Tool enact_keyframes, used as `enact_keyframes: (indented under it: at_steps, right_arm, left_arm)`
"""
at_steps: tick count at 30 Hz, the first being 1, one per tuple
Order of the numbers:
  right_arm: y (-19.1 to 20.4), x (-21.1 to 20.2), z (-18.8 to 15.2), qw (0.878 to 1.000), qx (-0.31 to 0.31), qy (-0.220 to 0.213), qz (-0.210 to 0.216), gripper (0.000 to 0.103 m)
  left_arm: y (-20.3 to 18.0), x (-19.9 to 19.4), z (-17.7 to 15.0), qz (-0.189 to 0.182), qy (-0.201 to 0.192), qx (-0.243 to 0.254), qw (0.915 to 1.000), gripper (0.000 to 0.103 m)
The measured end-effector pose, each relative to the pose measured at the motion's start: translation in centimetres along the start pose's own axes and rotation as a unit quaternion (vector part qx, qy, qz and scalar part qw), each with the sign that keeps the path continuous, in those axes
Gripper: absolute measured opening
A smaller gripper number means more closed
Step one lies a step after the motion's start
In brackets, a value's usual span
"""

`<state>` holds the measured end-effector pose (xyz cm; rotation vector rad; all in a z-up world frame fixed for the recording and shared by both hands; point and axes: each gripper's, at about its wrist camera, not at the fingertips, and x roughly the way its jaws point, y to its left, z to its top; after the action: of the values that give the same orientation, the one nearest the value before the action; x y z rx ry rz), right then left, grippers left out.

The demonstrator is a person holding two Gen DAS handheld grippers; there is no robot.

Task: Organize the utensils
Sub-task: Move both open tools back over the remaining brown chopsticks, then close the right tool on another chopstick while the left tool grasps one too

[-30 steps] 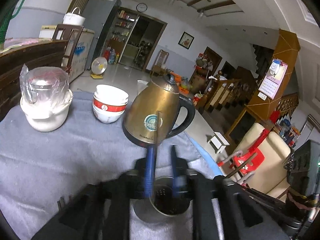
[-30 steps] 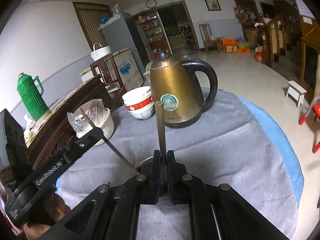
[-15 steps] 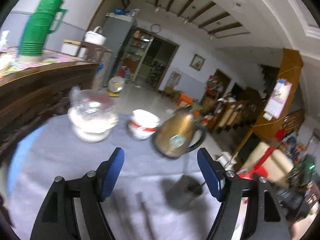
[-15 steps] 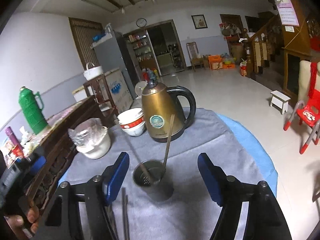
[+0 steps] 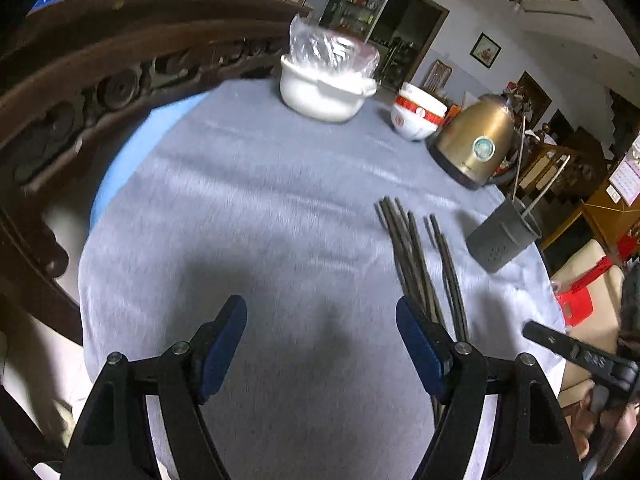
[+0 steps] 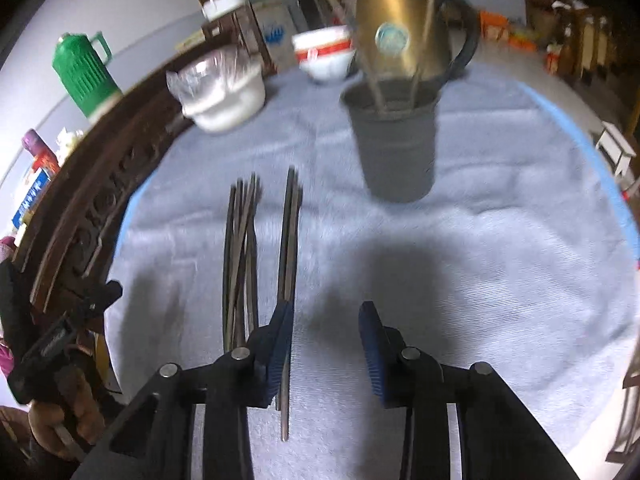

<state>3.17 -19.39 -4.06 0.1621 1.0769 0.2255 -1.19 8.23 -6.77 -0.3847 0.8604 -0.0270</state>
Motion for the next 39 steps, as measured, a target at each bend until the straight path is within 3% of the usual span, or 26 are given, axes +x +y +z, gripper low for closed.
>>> enact_keyframes:
  at_steps: [6, 15, 29, 31, 33, 39]
  right_arm:
    - [1.5, 3.4, 1.7, 1.000, -0.011, 0.025, 0.004, 0.037]
    - [1.6, 7.7, 3.7, 0.997, -0.010, 0.073, 0.001, 0.023]
    - [-0.2, 7.9, 3.9, 0.998, 0.002, 0.070, -0.003, 0.019]
    - [-0.4, 7.7, 3.7, 0.997, 0.001, 0.071, -0.008, 0.014]
    - [-0.4, 8.0, 3.9, 0.997, 0.004, 0.072, -0.012, 0.007]
    - [-1.5, 7.6, 3.3, 0.998, 0.018, 0.062, 0.010, 0.007]
  left_arm:
    - [-0.4, 0.1, -1.0, -0.006, 0.011, 0.010, 0.9999, 0.078]
    - [-0.6, 0.8, -1.3, -0.014, 0.022, 0.019, 0.9995, 0.078]
    - [-1.8, 1.7, -1.3, -0.012, 0.039, 0.029, 0.9987, 0.078]
    - [-2.4, 1.9, -1.0, -0.012, 0.044, 0.031, 0.9985, 0.077]
    - [-3.5, 2.5, -0.4, -0.011, 0.052, 0.039, 0.9978, 0.077]
    - [-8.0, 5.7, 2.3, -0.007, 0.071, 0.056, 0.9959, 0.075]
